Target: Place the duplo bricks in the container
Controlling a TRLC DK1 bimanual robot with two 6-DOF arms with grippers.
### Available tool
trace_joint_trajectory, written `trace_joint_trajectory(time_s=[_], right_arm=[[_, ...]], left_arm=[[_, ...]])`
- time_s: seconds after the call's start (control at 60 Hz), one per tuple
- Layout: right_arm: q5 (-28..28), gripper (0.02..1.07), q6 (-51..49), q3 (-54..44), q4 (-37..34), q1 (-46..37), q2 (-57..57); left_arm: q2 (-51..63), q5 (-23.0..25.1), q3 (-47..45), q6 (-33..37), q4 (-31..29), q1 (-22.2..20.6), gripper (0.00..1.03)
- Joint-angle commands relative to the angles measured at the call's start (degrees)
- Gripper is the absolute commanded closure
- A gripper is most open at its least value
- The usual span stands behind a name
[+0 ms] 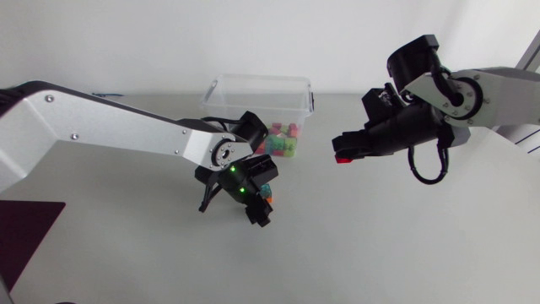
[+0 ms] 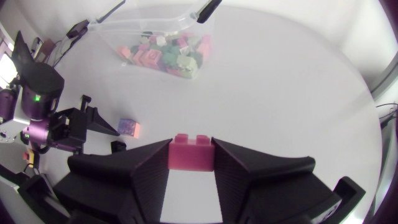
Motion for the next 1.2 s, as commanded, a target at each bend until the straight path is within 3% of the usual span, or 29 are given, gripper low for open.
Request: trace_joint_trajectory(time_s=[0.0,0.033,0.2,0.683,1.183], right_arm=[[-0.9,0.72,-0.7,3.0,-0.5,-0.2,0.1],[-1.2,0.72,-0.6,3.6,-0.3,-0.1,0.3],[-1.4,0.72,1.0,6.8,3.3,1.0,2.2],[3.0,0.72,3.5,14.3,15.9,6.9,12.8],[4.8,0.72,2.5,26.8,26.6,9.1,26.8]], left_arm=[[1.6,-0.5,1.5,-0.7,-1.2,-0.4,0.71],[1.6,-0.5,1.5,-0.7,-1.4,-0.4,0.76],[1.4,-0.6,1.2,-0.2,-3.6,-0.6,0.84],[-10.6,-0.5,-0.9,0.1,-7.9,1.0,0.85],[-19.8,2.3,-0.4,0.0,-9.0,6.9,0.85]])
